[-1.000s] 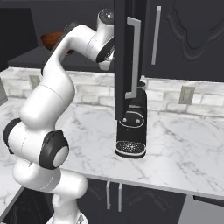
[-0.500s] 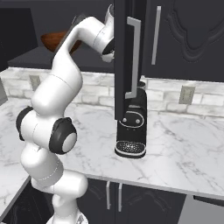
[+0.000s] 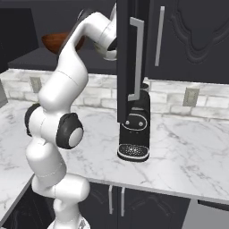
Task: Pick up the bowls from the cabinet and place each bowl in front of a stool on the dining counter.
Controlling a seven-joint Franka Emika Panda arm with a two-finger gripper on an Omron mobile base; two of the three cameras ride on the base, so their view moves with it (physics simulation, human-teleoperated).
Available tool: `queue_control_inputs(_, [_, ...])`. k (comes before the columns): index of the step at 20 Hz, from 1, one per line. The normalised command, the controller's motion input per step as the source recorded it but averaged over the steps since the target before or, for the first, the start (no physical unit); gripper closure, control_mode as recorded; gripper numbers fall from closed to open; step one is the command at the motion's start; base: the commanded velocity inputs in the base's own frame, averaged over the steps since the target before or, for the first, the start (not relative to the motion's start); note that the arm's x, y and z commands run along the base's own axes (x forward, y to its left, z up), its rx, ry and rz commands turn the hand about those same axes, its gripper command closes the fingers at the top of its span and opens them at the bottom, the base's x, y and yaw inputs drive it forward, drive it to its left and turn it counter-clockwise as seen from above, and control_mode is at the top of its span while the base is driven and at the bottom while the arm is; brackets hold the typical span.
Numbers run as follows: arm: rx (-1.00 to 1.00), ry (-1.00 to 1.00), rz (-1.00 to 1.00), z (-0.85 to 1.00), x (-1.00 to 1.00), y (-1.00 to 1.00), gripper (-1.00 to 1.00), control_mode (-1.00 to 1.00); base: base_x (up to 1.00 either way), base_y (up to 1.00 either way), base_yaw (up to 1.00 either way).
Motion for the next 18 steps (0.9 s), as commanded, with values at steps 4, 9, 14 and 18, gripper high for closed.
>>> queue_control_inputs(4, [0.00, -0.03, 0.00, 0.00, 0.30, 0.17, -1.00, -1.00, 0.00, 0.00, 0.00])
queue_control_inputs(9, [0.00, 0.00, 0.01, 0.00, 0.18, 0.17, -1.00, -1.00, 0.00, 0.00, 0.00])
queue_control_inputs(14, [0.00, 0.00, 0.00, -0.01, 0.00, 0.05, -1.00, -1.00, 0.00, 0.00, 0.00])
queue_control_inputs(18, [0.00, 0.00, 0.00, -0.07, 0.00, 0.01, -1.00, -1.00, 0.00, 0.00, 0.00])
